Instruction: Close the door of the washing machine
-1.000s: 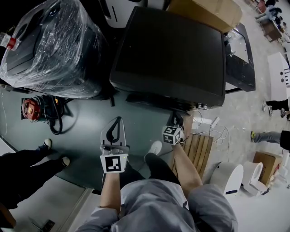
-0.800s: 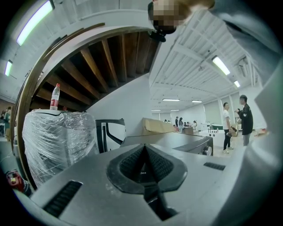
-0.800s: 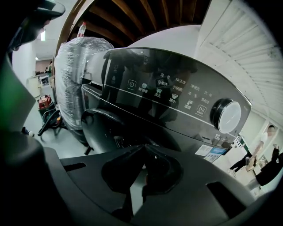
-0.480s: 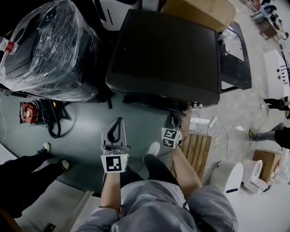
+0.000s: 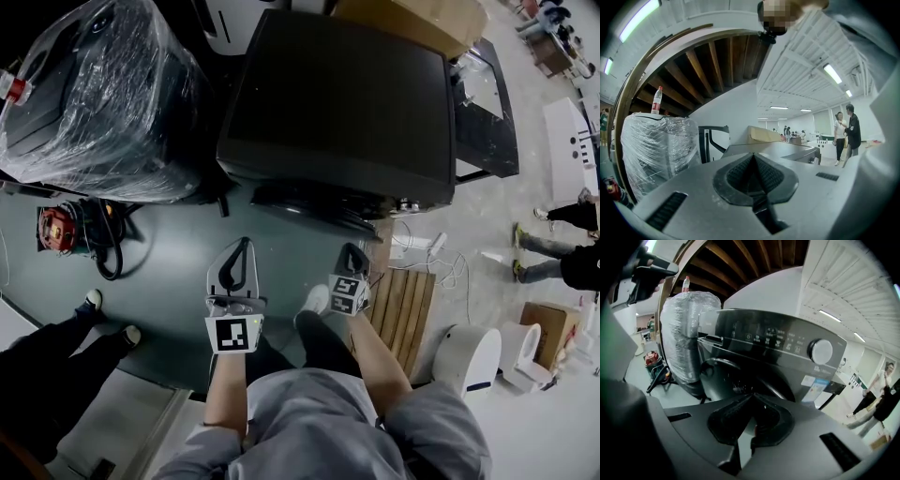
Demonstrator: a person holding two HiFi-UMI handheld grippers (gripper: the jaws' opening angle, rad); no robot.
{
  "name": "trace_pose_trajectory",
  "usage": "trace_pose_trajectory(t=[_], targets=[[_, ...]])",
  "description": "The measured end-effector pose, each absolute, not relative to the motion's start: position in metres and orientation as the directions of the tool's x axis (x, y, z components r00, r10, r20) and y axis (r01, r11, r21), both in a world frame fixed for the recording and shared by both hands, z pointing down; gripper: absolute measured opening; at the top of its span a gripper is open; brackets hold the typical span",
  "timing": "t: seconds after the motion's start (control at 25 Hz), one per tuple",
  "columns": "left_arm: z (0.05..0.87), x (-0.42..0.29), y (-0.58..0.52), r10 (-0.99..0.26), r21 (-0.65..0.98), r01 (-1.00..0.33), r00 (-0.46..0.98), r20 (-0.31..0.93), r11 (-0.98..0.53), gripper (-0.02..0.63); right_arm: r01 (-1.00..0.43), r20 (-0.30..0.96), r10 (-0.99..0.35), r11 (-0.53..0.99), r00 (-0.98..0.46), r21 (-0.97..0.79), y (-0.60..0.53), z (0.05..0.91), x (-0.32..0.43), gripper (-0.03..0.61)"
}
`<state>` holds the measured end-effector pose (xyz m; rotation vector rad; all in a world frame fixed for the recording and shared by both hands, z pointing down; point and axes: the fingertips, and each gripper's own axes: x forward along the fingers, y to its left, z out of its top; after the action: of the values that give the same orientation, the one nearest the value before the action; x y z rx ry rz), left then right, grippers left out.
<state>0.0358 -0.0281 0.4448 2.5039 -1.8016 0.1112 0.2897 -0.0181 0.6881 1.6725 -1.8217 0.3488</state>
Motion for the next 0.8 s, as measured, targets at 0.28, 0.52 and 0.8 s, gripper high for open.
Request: trace_pose_trajectory(t=[0.28,0.52,0.8], targets=[[0.446,0.031,-0.023,-0.947,-0.006,-0.951,0.306,0.098,-0.308,0.002,-0.978,0.624,-0.774,0.024,0.112,0.206,-0.013,0.705,0.316,0.000],[0.448,0.031,-0.022,-0.948,-0.010,-0.953,0.301,0.104,-0.304,0.002,-0.978,0.629,-0.769,0.025,0.113,0.206,-0.011,0.710,0.317,0.000],[0.448,0.027,-0.024,-0.953,-0.014,-0.958,0.283,0.104,-0.286,0.002,-0.977,0.618,-0.779,0.034,0.106,0.211,-0.026,0.708,0.321,0.000]])
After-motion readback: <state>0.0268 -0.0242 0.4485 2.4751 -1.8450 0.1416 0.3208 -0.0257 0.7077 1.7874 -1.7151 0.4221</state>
